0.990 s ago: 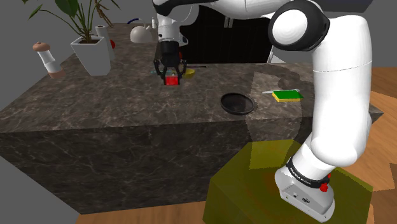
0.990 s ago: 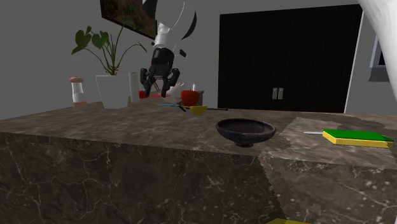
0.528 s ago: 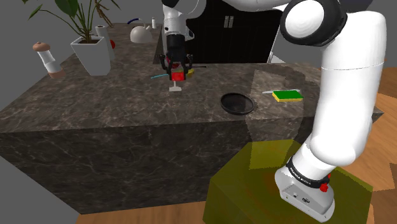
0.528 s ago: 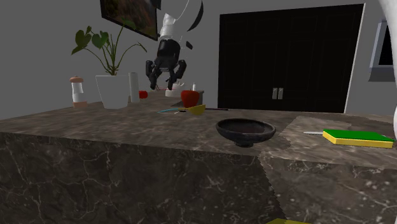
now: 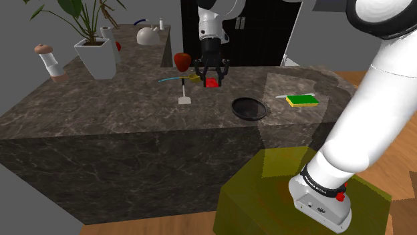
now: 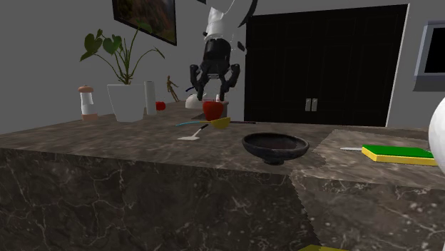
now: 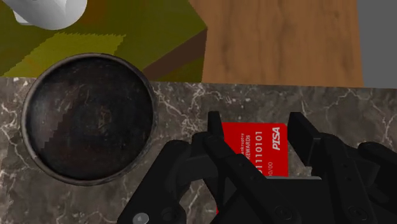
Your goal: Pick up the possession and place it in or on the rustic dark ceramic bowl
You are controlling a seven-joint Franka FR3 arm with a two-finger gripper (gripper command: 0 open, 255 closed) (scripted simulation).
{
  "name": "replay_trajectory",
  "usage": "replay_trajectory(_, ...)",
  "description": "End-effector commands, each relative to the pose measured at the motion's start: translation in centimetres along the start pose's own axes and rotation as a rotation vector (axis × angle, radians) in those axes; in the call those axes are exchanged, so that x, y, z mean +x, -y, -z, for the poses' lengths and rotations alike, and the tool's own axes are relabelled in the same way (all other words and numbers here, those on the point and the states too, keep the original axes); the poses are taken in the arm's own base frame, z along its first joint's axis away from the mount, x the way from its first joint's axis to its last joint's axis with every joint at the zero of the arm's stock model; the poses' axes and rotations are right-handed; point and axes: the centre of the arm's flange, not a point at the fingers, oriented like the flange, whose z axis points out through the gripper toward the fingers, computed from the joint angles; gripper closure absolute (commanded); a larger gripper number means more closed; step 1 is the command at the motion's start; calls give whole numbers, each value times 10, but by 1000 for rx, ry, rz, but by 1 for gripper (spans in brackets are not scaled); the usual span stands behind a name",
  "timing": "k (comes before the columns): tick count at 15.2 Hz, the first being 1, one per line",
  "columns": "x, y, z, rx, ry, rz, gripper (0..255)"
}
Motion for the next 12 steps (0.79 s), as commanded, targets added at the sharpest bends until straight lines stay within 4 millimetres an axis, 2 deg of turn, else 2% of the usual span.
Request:
replay_trajectory(1,-8,-26,-4,0,1,1,255)
replay_trajectory(11,-45,-154,-22,0,1,1,255)
replay_trajectory(12,-42,-154,-27,0,1,1,255)
